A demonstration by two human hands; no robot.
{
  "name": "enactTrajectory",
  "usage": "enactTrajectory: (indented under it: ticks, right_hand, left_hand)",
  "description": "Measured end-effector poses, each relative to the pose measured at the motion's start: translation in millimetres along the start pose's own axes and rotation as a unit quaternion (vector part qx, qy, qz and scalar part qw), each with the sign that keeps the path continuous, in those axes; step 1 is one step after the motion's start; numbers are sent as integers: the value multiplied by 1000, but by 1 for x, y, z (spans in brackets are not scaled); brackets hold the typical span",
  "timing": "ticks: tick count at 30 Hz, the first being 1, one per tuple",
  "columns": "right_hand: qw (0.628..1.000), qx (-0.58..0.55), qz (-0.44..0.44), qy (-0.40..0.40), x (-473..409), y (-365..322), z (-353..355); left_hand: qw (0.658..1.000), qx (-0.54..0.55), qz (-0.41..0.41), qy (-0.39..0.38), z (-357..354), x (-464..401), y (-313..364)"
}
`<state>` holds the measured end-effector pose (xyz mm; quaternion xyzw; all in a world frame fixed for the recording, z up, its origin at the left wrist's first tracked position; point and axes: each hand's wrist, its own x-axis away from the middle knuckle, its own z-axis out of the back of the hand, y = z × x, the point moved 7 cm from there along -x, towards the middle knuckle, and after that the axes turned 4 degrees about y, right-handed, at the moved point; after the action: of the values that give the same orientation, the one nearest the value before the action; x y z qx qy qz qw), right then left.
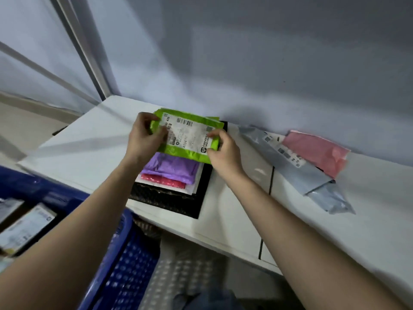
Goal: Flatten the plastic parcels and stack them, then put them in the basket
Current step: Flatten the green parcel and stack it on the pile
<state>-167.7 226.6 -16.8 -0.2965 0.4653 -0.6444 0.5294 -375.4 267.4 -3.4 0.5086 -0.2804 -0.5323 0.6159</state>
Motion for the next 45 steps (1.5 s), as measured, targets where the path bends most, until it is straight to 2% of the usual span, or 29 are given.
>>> enactTrajectory:
  ticks: [3, 7, 11, 13, 15, 17, 19, 21, 24, 27, 29, 32, 33, 45]
  right_hand:
    - [999, 43, 2, -17, -17, -7, -24]
    - [995, 83, 3, -55, -33, 0, -50]
    - [974, 211, 31, -70, -34, 14, -62]
    - [946, 315, 70, -45, -34, 13, -60]
    - [920, 364, 134, -62, -33, 9, -67]
    - [910, 362, 156, -130, -32, 14, -81]
    - [919, 322, 102, -205, -28, 29, -91]
    - [919, 304, 63, -244, -24, 41, -94]
    - [915, 306, 49, -258, -20, 47, -96]
    - [911, 308, 34, -273, -21, 50, -97]
    - [904, 318, 28, -285, -22, 51, -98]
    - [896, 327, 18, -298, -23, 52, -98]
    - [895, 329, 16, -301, -23, 53, -98]
    - [890, 332, 5, -311, -21, 58, -100]
  left_hand:
    - [996, -77, -31, -42, -6, -17, -2]
    - [989, -128, -11, -71, -13, -35, -23]
    - [956, -283, 13, -77, -21, -30, -53]
    - [941, -332, -50, -53, -26, -23, -50]
    - [917, -366, -140, -69, -41, -20, -44]
    - [915, -360, -129, -125, -52, -19, -50]
    - [900, -376, -87, -199, -58, -17, -69]
    - [876, -409, -85, -243, -59, -14, -82]
    - [894, -372, -73, -238, -57, -14, -83]
    - [892, -374, -71, -243, -59, -15, -81]
    - [880, -391, -64, -262, -60, -16, -85]
    - [843, -445, -58, -298, -63, -18, -91]
    - [841, -447, -51, -299, -64, -18, -91]
    - [866, -416, -38, -274, -62, -12, -80]
